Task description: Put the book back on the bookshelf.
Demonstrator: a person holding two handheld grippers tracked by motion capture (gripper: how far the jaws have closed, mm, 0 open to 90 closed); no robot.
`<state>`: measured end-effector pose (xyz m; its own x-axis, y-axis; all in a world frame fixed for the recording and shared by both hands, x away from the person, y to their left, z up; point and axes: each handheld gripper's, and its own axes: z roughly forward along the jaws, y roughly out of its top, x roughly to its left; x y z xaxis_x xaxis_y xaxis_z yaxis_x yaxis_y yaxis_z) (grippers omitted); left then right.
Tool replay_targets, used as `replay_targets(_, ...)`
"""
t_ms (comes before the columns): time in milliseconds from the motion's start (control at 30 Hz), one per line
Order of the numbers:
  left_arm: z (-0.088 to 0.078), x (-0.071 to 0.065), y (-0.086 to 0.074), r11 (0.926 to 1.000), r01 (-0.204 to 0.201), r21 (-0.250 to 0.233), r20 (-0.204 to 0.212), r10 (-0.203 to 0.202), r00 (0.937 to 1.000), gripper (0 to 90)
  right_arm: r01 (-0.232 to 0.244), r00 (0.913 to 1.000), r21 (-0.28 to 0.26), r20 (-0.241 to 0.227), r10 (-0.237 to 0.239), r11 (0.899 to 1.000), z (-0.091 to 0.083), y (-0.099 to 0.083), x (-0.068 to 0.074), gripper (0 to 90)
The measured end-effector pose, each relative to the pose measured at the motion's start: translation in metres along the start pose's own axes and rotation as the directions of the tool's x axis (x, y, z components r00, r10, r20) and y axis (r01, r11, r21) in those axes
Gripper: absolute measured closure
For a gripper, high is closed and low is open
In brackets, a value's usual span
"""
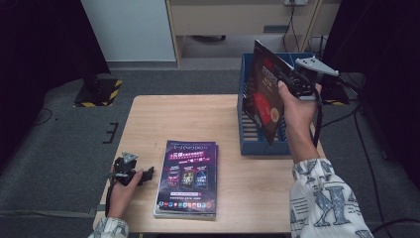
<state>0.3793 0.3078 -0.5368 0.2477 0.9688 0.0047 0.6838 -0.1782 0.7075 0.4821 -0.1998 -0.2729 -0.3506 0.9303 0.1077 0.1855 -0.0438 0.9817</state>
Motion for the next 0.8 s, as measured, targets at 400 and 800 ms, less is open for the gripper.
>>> replay_targets(400, 0.0, 0.0, 0.0, 1.0, -0.003, 0.0, 0.0, 0.003, 1.0, 2.5, 0.026, 0.9993, 0.013, 0.027, -0.026, 1.0, 0.017, -0.003, 0.007, 87.0)
replay_targets(800, 0.001, 0.0, 0.001, 1.0, -0.006, 0.0, 0.002, 0.006, 1.0, 2.4, 0.036, 0.9978, -0.028, 0.057, -0.035, 0.999, 0.041, -0.017, 0.008, 87.0)
